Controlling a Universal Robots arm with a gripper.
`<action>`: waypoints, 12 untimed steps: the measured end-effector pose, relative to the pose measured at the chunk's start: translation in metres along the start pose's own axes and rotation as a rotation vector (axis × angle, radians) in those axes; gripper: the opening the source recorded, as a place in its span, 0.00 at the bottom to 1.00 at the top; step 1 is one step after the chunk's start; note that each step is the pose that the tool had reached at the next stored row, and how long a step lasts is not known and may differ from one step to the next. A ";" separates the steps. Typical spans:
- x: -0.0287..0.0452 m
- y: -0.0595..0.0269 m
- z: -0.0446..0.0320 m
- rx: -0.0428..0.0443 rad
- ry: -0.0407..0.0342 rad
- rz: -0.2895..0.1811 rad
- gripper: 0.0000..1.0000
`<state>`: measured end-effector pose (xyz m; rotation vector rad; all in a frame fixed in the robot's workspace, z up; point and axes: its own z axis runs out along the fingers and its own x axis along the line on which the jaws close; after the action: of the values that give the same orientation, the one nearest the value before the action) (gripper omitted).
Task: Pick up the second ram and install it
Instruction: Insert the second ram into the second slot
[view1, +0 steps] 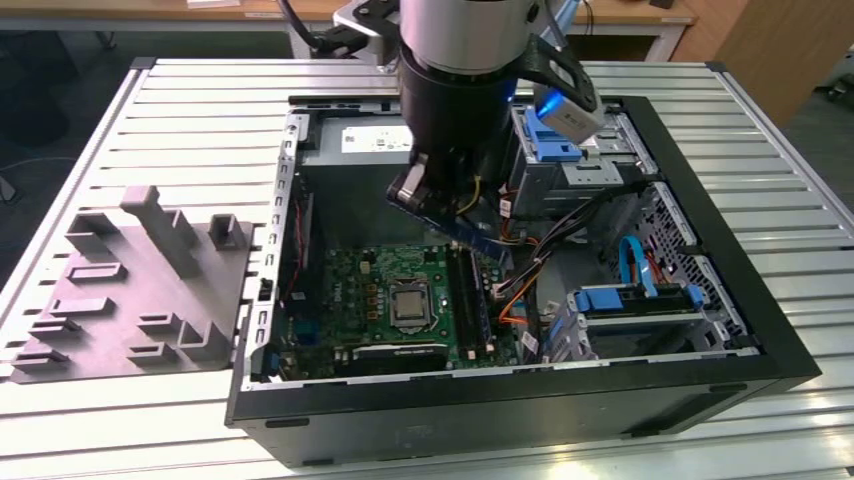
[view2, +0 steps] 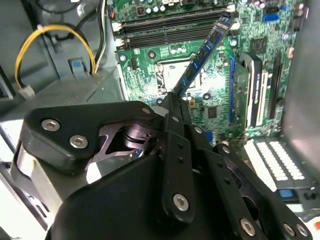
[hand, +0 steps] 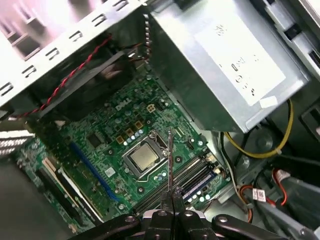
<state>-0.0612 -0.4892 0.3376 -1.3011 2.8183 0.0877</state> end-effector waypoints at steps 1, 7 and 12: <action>0.0000 0.0000 0.0002 0.0010 -0.0006 0.018 0.12; 0.0001 -0.0001 0.0013 0.0072 -0.0046 0.127 0.12; 0.0001 -0.0001 0.0022 0.0124 -0.0079 0.218 0.12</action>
<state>-0.0612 -0.4892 0.3354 -0.9842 2.9379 0.0809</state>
